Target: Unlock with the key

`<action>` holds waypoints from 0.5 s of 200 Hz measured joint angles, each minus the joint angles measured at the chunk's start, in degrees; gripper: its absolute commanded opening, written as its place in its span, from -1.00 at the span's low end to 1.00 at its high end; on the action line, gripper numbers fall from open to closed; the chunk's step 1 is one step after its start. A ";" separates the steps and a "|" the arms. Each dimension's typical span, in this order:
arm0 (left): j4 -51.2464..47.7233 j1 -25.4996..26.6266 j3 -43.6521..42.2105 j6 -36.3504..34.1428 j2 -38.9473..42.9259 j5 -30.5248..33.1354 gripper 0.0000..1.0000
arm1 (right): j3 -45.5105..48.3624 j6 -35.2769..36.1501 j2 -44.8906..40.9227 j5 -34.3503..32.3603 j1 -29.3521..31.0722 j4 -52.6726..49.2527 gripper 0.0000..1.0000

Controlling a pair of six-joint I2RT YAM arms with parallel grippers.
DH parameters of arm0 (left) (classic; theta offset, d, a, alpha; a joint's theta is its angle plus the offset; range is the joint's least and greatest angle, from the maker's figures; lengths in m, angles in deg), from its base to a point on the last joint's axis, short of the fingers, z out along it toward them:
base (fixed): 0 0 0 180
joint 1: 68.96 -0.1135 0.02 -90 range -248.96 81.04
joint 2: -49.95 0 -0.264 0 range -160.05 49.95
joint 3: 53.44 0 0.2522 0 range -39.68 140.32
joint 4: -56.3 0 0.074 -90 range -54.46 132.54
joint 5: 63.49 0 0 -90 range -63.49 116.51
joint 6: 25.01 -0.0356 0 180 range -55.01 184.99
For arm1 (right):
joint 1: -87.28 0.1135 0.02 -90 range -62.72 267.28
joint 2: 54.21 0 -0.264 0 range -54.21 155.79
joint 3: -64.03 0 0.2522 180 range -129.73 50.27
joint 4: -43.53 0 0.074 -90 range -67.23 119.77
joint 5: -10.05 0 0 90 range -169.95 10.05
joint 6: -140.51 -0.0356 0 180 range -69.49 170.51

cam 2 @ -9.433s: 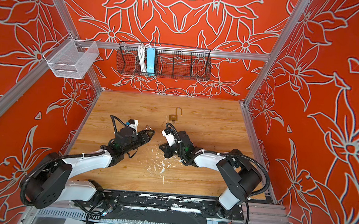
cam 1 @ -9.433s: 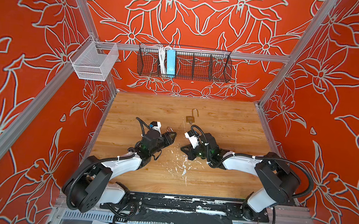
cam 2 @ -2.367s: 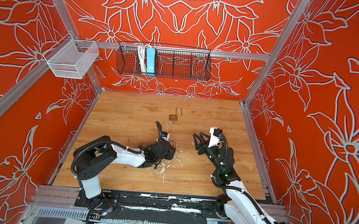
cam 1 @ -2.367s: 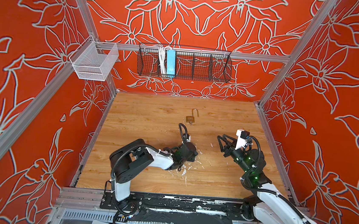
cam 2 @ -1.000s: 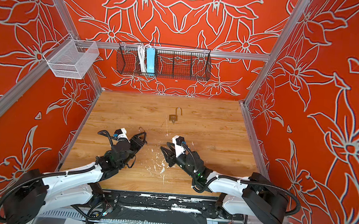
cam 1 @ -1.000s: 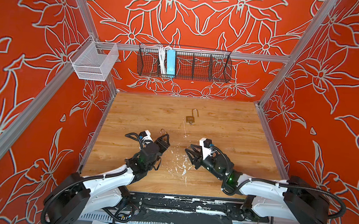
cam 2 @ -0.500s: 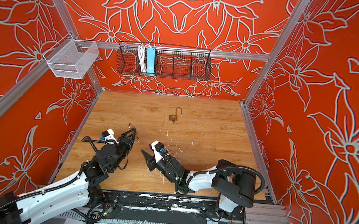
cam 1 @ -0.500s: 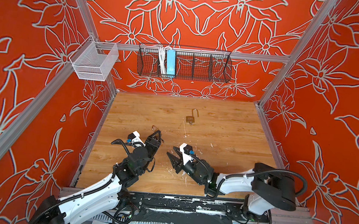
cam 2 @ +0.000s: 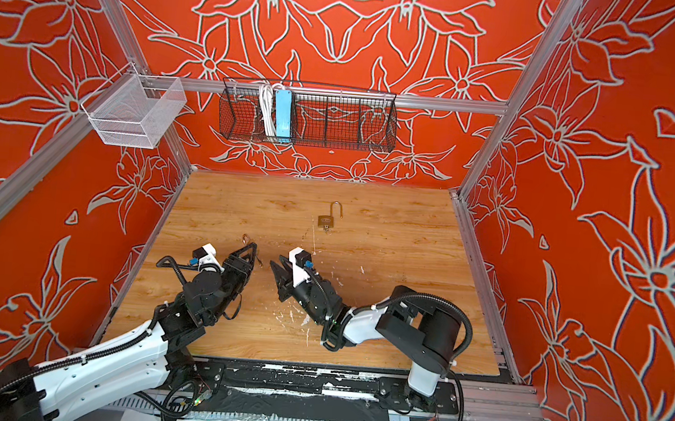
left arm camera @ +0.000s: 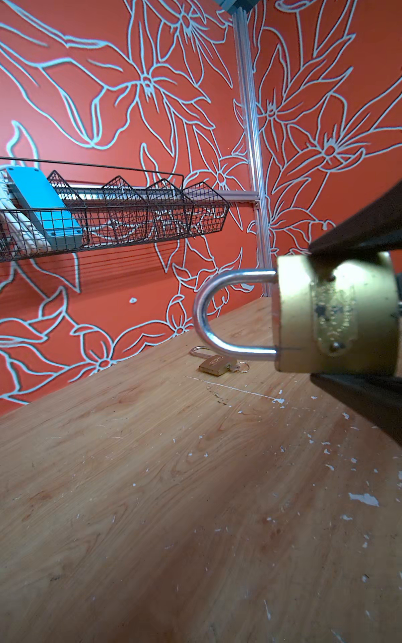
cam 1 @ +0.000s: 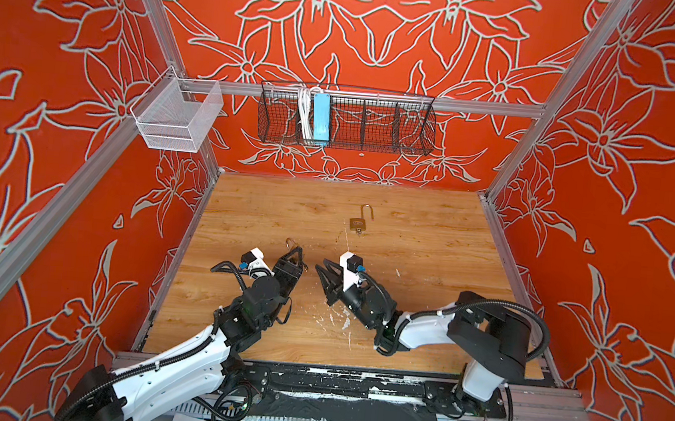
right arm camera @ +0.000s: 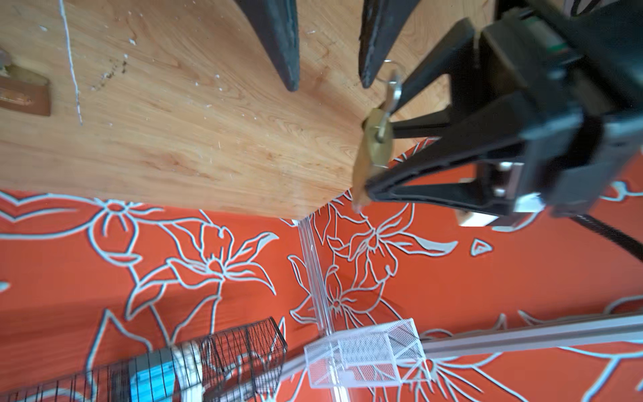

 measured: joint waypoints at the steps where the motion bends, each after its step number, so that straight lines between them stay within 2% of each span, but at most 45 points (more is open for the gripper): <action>1: 0.00 0.00 0.00 0.00 0.00 -0.02 -1.00 | -0.02 -0.15 0.13 0.15 -0.02 0.00 -0.39; 48: 0.02 0.00 0.00 -0.02 -0.22 0.02 -1.00 | -2.14 -3.02 2.78 4.87 0.09 0.59 -0.44; 100: 0.04 0.00 0.00 -0.02 -0.44 0.11 -1.00 | -2.36 -3.72 2.78 6.03 0.09 1.38 -0.46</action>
